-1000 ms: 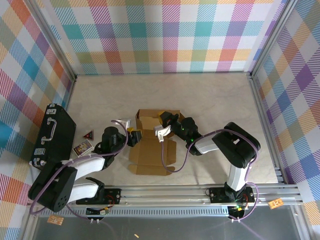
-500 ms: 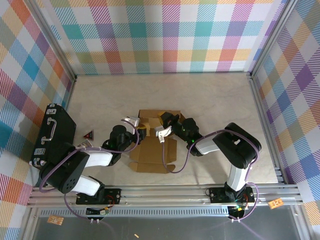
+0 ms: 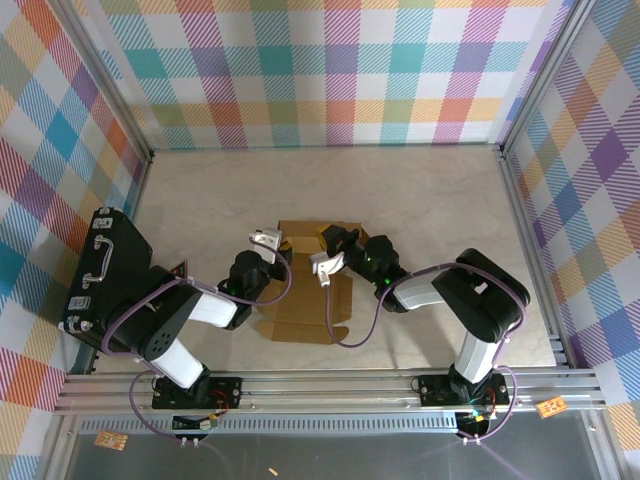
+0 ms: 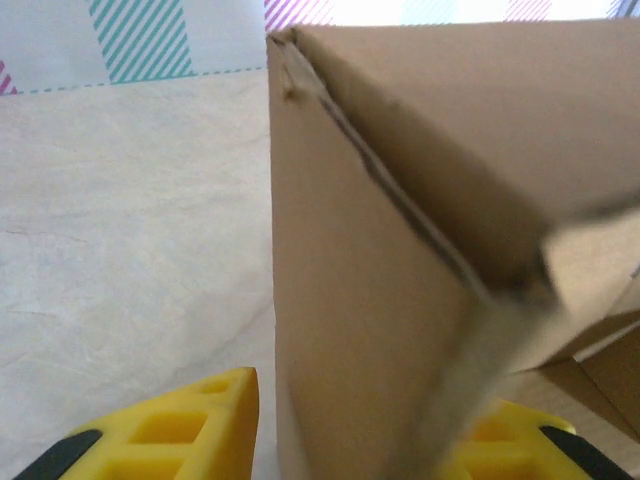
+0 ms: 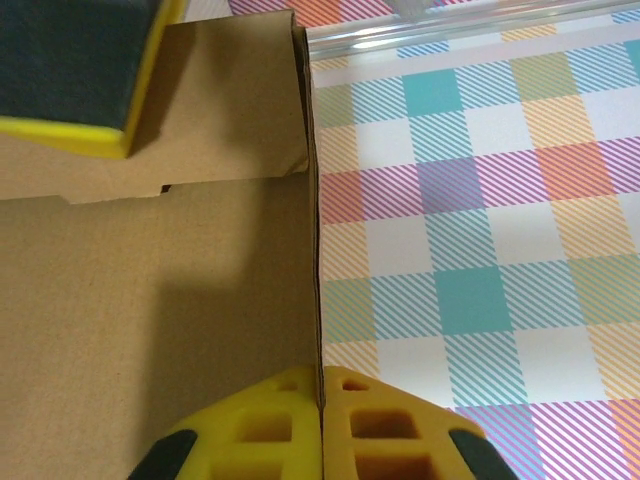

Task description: Fold the paper box

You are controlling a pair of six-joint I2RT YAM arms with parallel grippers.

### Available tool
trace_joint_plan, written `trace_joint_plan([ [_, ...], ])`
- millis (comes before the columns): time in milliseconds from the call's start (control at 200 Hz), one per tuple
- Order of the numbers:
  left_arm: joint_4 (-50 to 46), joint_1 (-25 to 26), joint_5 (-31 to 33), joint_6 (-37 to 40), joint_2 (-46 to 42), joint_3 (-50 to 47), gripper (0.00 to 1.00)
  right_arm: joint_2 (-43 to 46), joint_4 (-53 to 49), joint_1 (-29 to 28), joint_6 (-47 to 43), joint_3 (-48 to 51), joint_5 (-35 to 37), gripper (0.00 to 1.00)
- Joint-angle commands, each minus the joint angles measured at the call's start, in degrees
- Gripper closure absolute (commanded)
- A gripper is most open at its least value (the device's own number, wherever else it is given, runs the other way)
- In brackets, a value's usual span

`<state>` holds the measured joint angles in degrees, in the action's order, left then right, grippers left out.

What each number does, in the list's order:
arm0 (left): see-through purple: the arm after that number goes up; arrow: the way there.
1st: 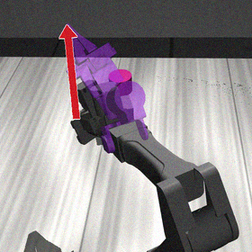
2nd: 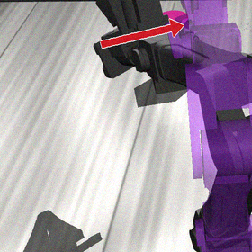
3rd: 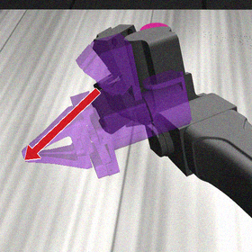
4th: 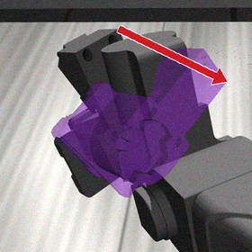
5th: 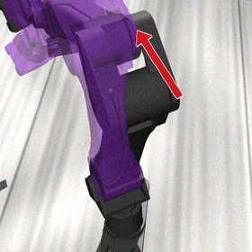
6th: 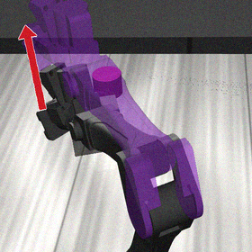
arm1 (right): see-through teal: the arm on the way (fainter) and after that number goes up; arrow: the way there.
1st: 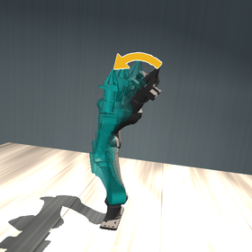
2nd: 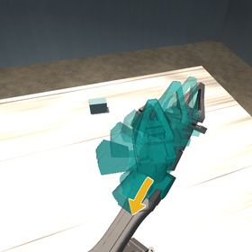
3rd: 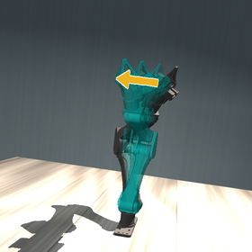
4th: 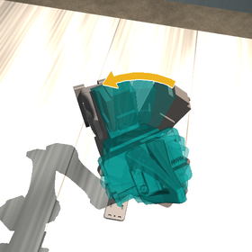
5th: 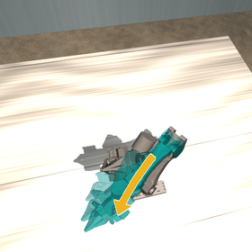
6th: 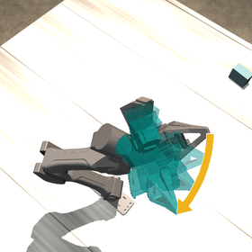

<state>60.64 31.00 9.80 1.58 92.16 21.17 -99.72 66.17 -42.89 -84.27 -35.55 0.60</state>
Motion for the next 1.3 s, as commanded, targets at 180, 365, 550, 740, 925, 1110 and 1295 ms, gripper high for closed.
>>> trace_joint_plan([
  [180,8.4,0.2,4.7,2.1,4.1,3.0,0.73,5.0,-14.2,-1.1,4.9,1.2,-4.7,1.00],
  [365,11.0,1.4,7.7,3.7,5.9,2.3,0.84,5.2,-16.6,-1.1,5.5,0.7,-4.4,1.00],
  [550,9.5,2.2,12.0,5.4,5.9,2.1,1.00,5.9,-18.1,-1.1,6.8,-0.2,-3.6,1.00],
  [740,9.1,2.3,12.1,5.4,5.4,2.1,1.00,6.9,-21.3,-1.1,8.0,-1.0,-3.1,1.00],
  [925,10.4,2.3,12.4,5.2,5.3,1.1,1.00,7.6,-21.5,-1.1,13.1,-2.4,-2.0,0.80],
  [1110,11.2,2.3,11.7,5.4,5.7,0.6,1.00,11.1,-33.1,-1.1,22.3,-6.9,-0.6,0.44],
  [1295,12.6,2.4,11.6,5.5,6.1,0.1,1.00,17.9,-44.0,-1.0,32.3,-10.9,-3.6,0.27],
])
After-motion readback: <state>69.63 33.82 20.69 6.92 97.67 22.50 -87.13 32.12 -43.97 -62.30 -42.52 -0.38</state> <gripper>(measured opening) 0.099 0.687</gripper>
